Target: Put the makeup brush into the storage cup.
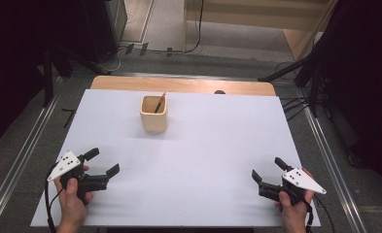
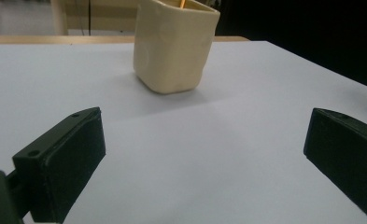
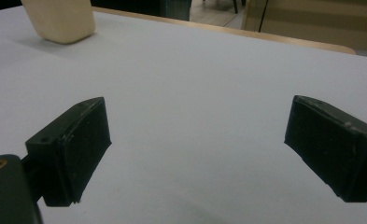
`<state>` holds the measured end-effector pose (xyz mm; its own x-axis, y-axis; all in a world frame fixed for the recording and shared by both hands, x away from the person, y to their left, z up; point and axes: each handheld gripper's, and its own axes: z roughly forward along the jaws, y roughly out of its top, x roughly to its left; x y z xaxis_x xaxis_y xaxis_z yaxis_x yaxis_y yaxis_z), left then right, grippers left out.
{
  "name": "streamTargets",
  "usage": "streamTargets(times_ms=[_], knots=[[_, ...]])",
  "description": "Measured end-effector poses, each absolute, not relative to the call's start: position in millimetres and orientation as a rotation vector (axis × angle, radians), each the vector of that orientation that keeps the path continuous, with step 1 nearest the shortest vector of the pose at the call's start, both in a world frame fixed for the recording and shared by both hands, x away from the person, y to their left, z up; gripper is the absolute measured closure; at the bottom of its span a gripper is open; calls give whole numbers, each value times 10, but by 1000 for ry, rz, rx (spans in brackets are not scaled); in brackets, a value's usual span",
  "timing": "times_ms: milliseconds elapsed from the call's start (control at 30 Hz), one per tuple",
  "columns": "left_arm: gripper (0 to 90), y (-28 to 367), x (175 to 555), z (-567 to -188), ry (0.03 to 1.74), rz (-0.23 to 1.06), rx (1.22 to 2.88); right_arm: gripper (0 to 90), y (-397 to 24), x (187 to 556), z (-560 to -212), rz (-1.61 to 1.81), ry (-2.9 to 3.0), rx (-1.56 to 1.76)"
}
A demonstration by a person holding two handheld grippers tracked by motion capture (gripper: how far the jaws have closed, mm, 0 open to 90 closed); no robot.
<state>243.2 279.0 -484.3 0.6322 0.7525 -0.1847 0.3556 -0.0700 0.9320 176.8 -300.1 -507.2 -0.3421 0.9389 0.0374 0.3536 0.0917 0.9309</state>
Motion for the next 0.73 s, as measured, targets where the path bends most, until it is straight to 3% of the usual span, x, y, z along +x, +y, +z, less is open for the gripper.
streamTargets(times_ms=[433, 733], knots=[[0, 3168, 2325, -4851, 969, 419, 1588, 113, -3063, 1721, -5047, 1192, 1710, 1275], [0, 3099, 2335, -4880, 945, 419, 1619, 105, -3042, 1706, -5028, 1212, 1702, 1267]])
